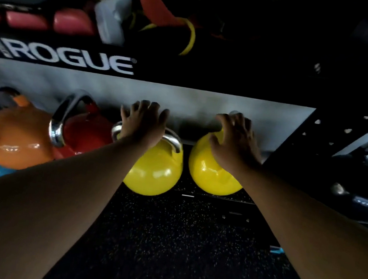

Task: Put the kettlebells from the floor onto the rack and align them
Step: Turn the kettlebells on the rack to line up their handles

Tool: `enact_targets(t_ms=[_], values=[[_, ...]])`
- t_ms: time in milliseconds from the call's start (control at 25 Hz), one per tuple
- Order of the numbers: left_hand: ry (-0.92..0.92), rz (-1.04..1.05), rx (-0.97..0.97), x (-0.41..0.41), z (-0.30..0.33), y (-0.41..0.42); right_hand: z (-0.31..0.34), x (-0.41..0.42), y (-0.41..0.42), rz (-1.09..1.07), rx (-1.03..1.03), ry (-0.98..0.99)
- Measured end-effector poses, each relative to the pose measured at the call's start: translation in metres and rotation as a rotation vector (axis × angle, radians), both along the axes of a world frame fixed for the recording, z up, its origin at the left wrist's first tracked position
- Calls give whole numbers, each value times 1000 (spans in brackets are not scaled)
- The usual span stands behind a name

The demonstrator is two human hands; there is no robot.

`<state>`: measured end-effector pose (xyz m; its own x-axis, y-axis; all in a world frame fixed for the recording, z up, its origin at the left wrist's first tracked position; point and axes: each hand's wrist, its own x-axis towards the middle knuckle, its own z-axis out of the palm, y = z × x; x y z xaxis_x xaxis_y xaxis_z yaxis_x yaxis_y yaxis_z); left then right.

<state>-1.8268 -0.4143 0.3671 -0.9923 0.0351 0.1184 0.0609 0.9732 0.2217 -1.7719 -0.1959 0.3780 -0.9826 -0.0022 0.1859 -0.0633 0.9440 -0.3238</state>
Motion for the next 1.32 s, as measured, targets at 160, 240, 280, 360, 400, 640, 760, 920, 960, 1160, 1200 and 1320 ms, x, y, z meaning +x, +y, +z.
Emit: enact_targets(t_ms=[160, 240, 280, 360, 400, 640, 760, 920, 960, 1160, 1200, 1320], values=[[-31, 12, 90, 5, -11, -52, -6, -10, -66, 41, -26, -74], [-61, -12, 147, 5, -15, -69, -11, -16, -92, 71, -30, -95], [-90, -38, 169, 3, -17, -76, -13, -20, -102, 69, -34, -121], [-141, -85, 241, 4, -20, -89, -16, -27, -120, 41, -51, -206], [-154, -93, 296, 6, -22, -94, -19, -27, -127, 29, -77, -260], [-260, 319, 687, 45, -38, -58, -18, -22, -136, -33, -287, -318], [-267, 241, 857, 15, -39, -58, -18, -15, -156, -203, -333, -281], [-267, 46, 981, -12, -48, -71, -24, 3, -170, -306, -493, -239], [-264, 52, 1020, -7, -51, -67, -23, 5, -166, -301, -568, -258], [-290, -16, 1164, -15, -52, -64, -27, -1, -169, -287, -866, -287], [-332, -40, 1199, -25, -51, -64, -29, -4, -176, -296, -899, -278], [-366, -107, 1205, -43, -51, -55, -32, -12, -189, -335, -995, -267]])
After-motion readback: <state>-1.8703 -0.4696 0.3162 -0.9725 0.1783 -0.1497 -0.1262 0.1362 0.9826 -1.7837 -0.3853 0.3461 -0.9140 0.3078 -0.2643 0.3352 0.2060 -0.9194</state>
